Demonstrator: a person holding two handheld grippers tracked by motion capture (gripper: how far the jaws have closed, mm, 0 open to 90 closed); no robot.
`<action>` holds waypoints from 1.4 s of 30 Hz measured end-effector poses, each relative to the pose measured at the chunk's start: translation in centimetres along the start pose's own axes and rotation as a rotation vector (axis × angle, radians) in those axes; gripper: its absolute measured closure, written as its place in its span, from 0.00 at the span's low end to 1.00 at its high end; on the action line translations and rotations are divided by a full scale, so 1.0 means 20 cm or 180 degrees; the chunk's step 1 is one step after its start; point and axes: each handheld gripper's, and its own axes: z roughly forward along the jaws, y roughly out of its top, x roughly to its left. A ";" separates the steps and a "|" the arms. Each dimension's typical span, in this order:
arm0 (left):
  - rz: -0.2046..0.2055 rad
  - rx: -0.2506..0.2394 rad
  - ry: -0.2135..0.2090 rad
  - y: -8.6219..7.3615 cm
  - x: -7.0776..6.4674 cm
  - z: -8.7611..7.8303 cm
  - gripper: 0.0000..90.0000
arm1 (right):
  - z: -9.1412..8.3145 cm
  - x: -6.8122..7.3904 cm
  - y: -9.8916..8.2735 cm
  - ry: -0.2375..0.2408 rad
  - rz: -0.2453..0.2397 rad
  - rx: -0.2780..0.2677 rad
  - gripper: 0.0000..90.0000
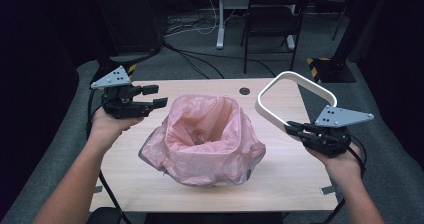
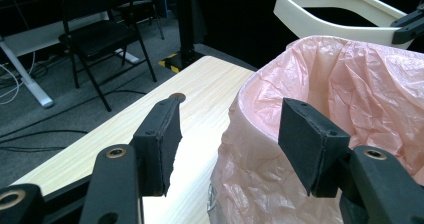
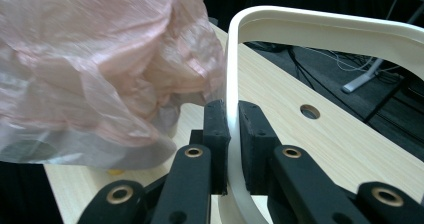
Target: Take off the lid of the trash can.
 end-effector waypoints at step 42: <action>-0.0067 -0.0033 0.0027 -0.06 0.02 -0.01 0.46 | 0.31 0.00 -0.50 -0.0287 0.0268 0.0313 0.92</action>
